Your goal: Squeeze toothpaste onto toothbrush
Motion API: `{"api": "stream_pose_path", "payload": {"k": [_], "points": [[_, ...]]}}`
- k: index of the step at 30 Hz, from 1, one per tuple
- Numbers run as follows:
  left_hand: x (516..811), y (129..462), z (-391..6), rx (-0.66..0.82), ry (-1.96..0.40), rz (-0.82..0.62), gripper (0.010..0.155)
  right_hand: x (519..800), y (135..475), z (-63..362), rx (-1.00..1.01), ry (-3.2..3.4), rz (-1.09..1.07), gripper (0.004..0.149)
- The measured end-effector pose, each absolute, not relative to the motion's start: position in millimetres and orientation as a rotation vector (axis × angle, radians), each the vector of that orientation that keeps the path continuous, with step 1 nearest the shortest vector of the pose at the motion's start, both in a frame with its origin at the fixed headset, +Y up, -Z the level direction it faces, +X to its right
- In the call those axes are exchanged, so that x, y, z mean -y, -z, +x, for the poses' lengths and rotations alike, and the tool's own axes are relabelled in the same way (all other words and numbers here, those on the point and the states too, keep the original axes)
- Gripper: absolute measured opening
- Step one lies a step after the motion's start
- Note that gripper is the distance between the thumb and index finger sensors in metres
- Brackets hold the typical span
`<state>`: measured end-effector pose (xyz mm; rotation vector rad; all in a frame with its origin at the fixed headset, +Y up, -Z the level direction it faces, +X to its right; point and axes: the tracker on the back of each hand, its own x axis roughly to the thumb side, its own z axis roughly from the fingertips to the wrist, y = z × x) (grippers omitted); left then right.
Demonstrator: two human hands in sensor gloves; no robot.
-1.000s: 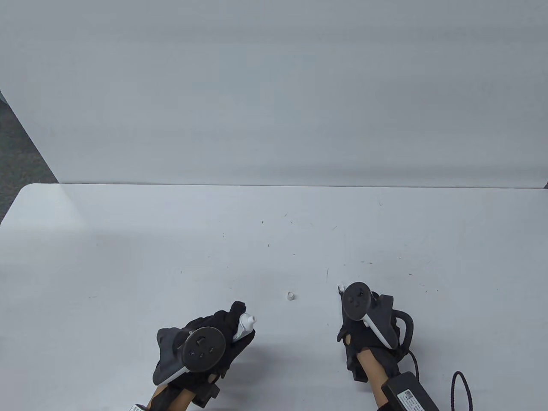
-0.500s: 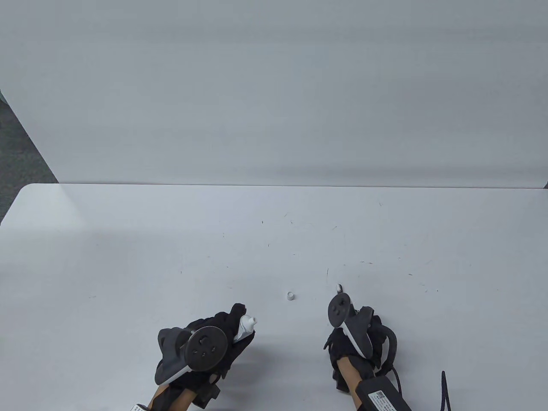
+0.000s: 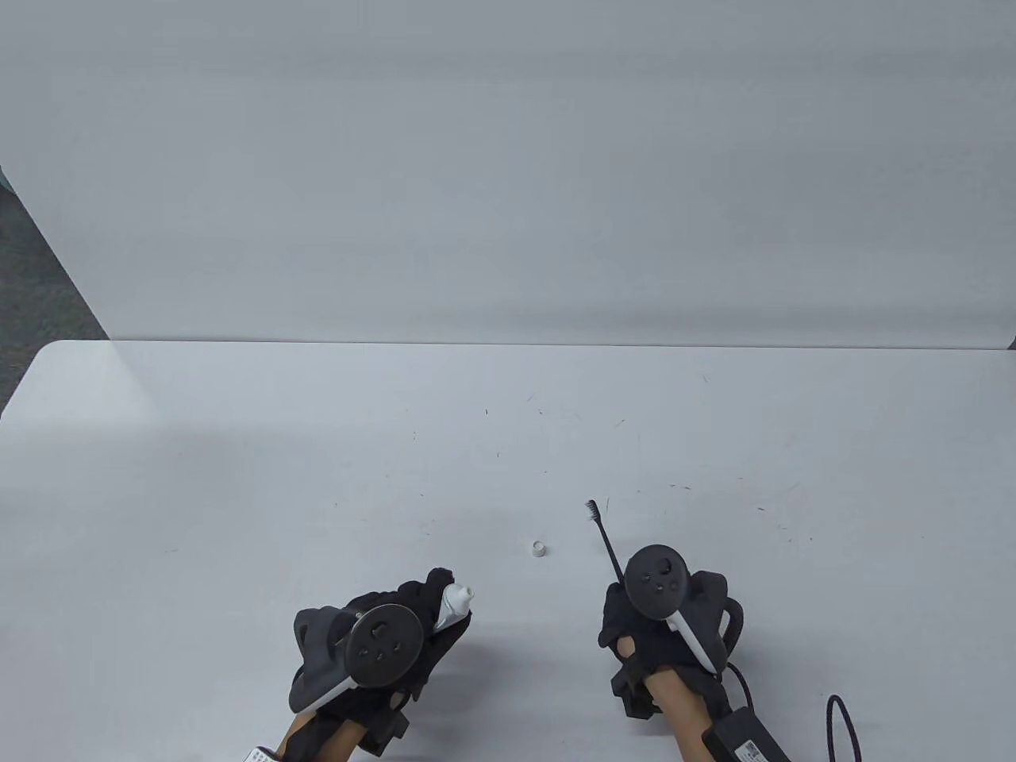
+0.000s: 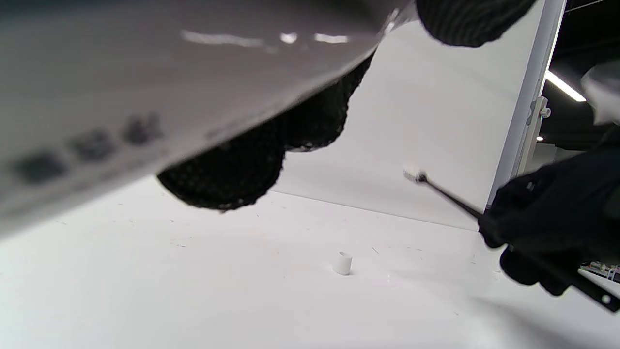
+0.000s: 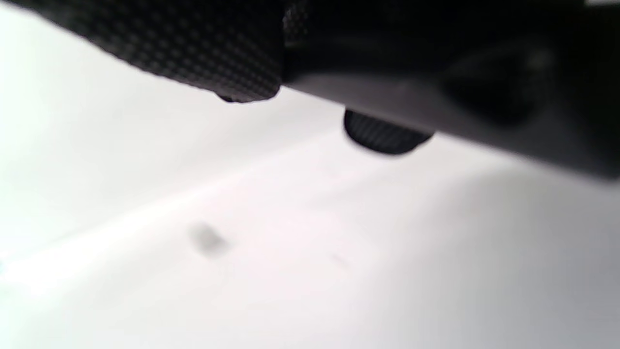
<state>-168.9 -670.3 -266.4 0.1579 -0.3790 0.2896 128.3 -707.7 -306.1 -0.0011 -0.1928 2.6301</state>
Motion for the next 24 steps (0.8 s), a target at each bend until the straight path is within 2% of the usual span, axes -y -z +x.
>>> {"api": "stream_pose_path", "payload": {"k": [3, 7, 15, 24], "points": [[671, 266, -167, 0.391, -0.282, 0.161, 0.080, 682, 284, 118, 0.332, -2.553, 0.273, 0.040], [674, 264, -162, 0.416, -0.278, 0.163, 0.080, 673, 258, 112, 0.551, -2.515, 0.471, 0.039], [679, 264, -155, 0.446, -0.265, 0.132, 0.078, 670, 231, 91, 0.664, -2.617, 0.644, 0.039], [686, 268, -154, 0.439, -0.247, 0.084, 0.077, 672, 227, 83, 0.663, -2.646, 0.710, 0.039]]}}
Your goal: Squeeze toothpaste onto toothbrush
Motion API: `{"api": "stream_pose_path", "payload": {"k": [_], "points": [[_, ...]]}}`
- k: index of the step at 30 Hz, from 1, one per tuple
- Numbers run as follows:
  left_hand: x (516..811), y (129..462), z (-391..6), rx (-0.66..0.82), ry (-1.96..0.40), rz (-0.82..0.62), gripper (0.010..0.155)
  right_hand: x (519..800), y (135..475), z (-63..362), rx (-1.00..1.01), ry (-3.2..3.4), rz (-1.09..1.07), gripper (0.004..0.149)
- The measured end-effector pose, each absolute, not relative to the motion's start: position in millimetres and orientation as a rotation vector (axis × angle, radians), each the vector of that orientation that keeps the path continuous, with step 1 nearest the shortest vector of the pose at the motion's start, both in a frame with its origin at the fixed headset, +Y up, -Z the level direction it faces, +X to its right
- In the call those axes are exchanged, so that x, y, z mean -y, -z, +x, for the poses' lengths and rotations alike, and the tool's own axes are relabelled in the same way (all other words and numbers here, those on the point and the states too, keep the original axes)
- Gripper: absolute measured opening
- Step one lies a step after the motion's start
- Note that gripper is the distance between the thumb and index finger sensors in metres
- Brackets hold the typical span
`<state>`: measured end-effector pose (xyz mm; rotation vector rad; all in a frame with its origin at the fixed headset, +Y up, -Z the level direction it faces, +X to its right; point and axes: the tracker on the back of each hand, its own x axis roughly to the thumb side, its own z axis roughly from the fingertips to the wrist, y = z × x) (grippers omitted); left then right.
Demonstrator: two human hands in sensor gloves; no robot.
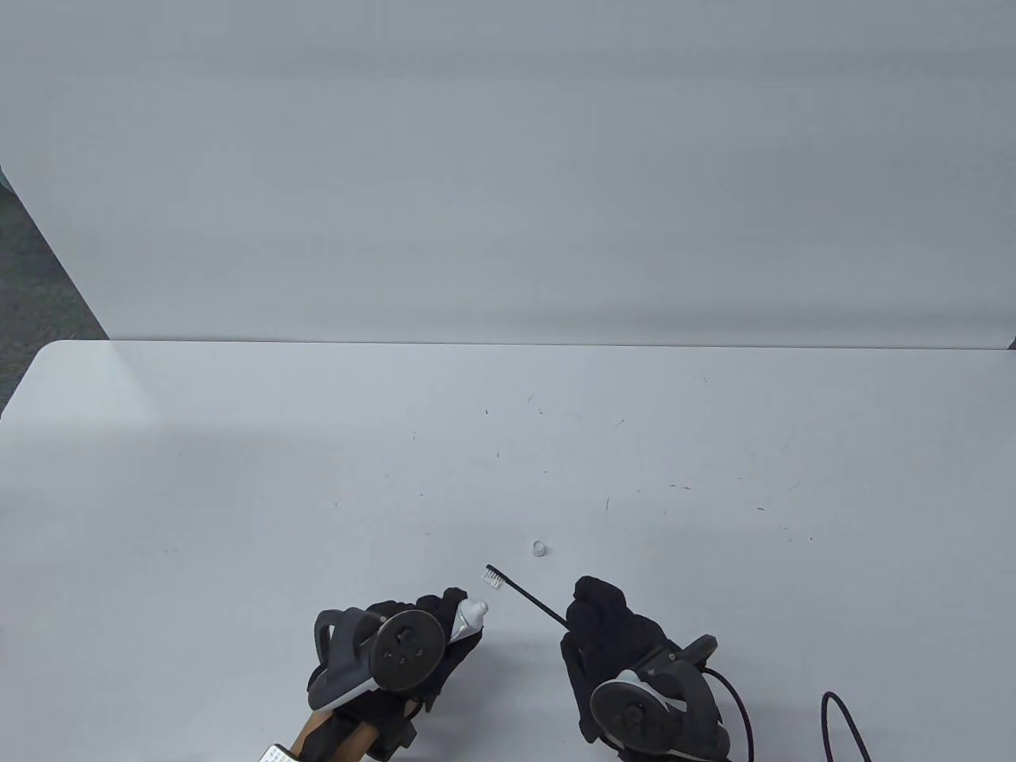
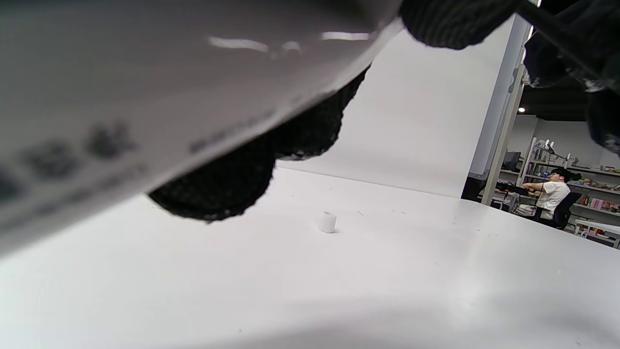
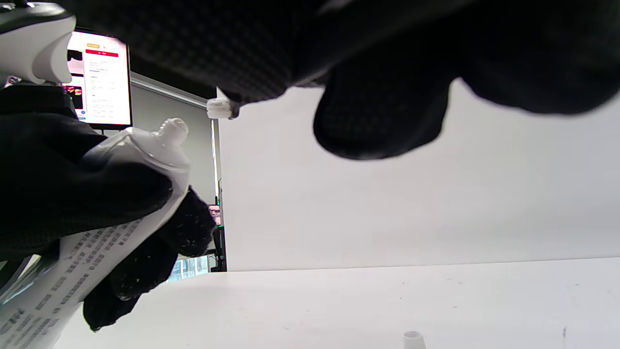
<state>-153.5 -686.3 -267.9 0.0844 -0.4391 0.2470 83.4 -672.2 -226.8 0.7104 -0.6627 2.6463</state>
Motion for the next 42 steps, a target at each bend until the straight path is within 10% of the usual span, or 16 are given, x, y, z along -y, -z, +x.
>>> {"api": "stream_pose_path", "payload": {"k": [42], "points": [[688.9, 273.3, -156.2, 0.307, -0.099, 0.044, 0.077, 676.6, 229.3, 79.9, 0.501, -2.643, 0.733, 0.038]]}}
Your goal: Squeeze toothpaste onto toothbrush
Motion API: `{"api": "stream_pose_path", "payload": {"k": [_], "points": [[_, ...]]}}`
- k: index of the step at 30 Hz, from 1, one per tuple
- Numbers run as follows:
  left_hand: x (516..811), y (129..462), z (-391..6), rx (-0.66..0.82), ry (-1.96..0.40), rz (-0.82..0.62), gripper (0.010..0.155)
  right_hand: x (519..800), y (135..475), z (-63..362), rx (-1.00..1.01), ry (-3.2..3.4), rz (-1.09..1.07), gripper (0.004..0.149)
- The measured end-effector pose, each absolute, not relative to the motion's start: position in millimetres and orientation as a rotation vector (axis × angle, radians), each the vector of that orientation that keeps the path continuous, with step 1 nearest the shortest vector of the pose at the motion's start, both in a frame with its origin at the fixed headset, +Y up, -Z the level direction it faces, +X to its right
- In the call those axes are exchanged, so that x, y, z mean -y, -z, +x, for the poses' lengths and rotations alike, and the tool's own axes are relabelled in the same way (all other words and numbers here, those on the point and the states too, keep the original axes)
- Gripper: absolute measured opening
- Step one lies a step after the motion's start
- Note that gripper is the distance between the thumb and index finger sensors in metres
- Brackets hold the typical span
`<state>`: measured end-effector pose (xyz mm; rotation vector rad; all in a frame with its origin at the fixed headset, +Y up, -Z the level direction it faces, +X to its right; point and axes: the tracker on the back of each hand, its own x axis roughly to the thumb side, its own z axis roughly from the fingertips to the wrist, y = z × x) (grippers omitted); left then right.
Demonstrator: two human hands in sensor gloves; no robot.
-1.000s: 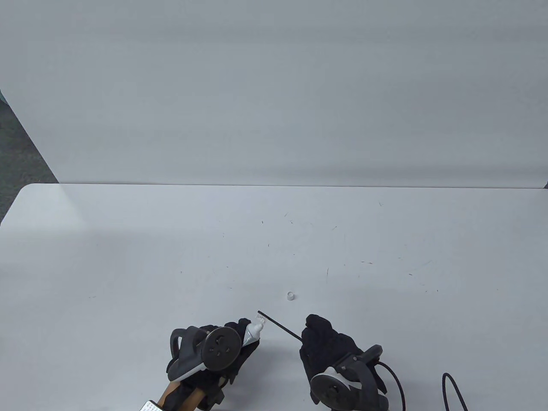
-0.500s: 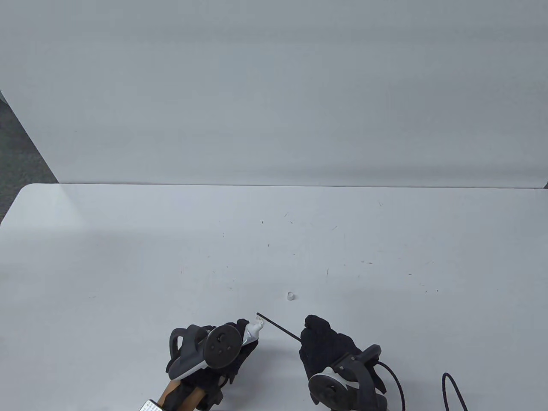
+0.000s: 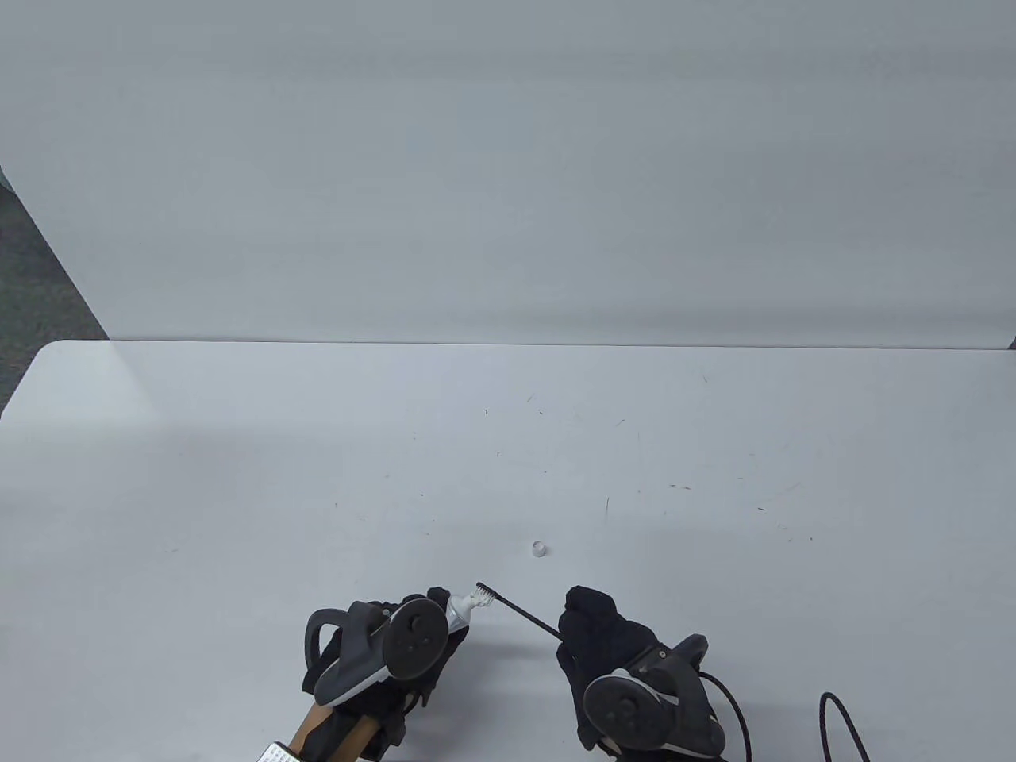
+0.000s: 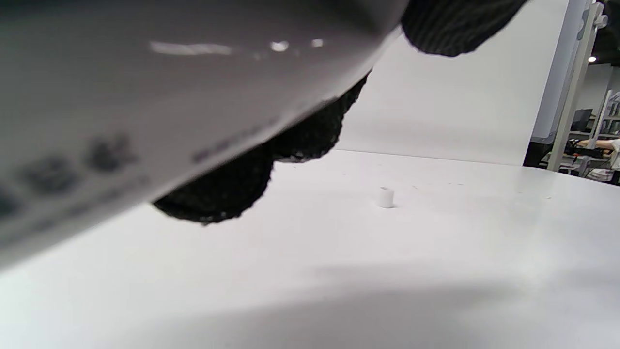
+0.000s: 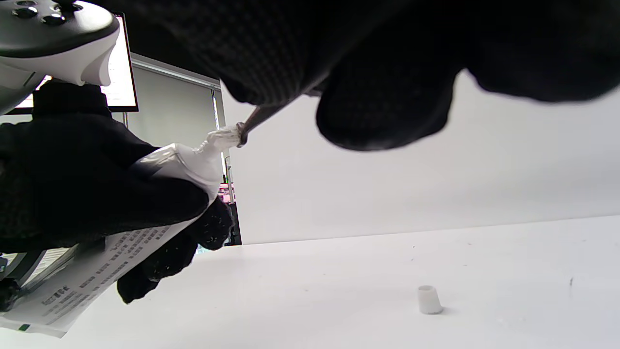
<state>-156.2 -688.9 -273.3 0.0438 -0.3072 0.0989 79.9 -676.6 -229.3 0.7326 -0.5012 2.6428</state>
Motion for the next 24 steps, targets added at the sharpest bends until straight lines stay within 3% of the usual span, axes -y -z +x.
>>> {"api": "stream_pose_path", "payload": {"k": [14, 24], "points": [[687, 273, -158, 0.246, 0.029, 0.095, 0.077, 693, 252, 98, 0.021, -2.240, 0.540, 0.037], [688, 275, -161, 0.246, -0.018, 0.082, 0.077, 701, 262, 113, -0.076, -2.037, 0.384, 0.038]]}}
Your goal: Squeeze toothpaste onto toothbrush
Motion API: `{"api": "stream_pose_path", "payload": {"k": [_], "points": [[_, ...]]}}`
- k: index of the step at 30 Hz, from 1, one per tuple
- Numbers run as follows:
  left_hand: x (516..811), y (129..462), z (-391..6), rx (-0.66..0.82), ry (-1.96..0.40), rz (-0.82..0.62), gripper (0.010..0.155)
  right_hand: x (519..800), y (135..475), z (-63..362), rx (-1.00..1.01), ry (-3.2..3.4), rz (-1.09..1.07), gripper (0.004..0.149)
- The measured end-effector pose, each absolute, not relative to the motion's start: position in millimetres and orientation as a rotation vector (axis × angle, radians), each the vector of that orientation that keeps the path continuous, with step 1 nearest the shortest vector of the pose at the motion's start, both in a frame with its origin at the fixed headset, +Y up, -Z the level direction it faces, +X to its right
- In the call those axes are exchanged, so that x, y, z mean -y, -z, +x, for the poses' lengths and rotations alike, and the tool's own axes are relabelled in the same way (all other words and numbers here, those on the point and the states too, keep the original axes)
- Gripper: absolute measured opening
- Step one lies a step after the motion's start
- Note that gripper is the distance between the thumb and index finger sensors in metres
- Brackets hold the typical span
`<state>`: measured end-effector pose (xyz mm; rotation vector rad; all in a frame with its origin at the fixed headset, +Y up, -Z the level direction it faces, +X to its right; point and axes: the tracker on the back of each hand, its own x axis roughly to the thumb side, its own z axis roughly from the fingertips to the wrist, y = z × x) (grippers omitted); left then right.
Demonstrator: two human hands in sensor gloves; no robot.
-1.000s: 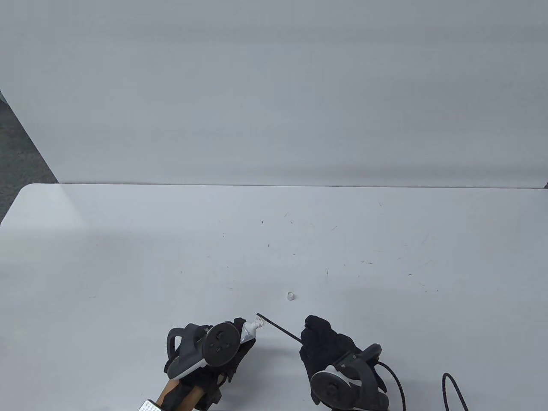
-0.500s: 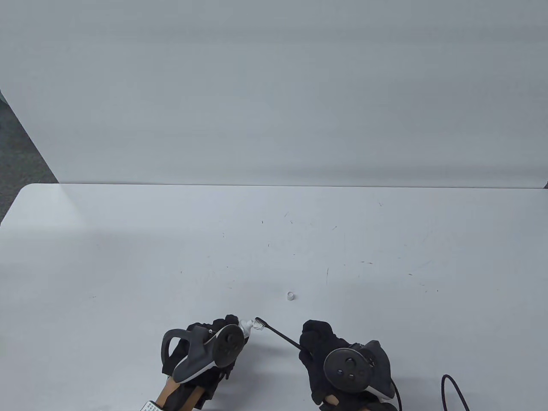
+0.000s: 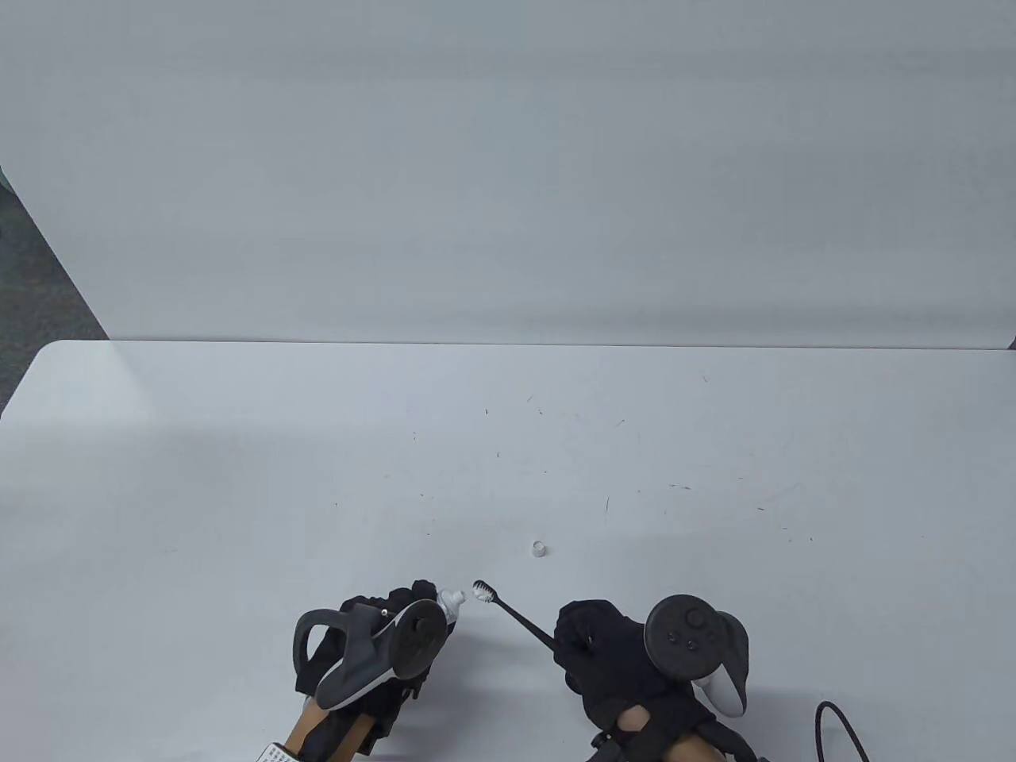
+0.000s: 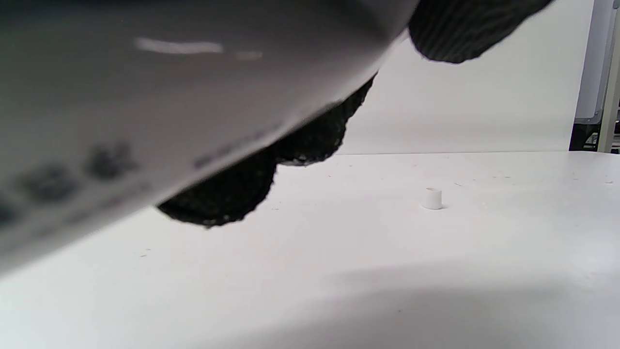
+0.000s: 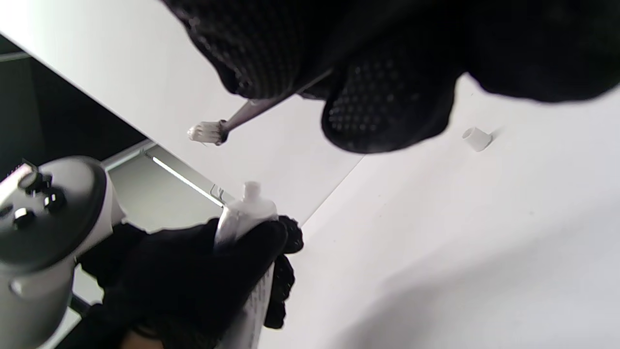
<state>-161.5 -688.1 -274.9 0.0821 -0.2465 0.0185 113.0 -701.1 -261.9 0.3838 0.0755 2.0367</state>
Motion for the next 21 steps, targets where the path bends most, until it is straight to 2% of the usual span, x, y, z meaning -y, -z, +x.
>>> {"api": "stream_pose_path", "payload": {"k": [7, 12, 15, 21], "points": [[689, 276, -164, 0.245, -0.068, 0.073, 0.077, 705, 271, 153, 0.049, -1.737, 0.121, 0.035], [689, 276, -165, 0.243, -0.079, 0.076, 0.077, 710, 276, 182, 0.160, -1.682, -0.067, 0.049], [689, 276, -165, 0.243, -0.084, 0.076, 0.077, 713, 280, 195, 0.251, -1.756, -0.136, 0.047], [690, 276, -166, 0.244, -0.093, 0.072, 0.077, 728, 292, 210, 0.260, -1.888, -0.253, 0.044]]}}
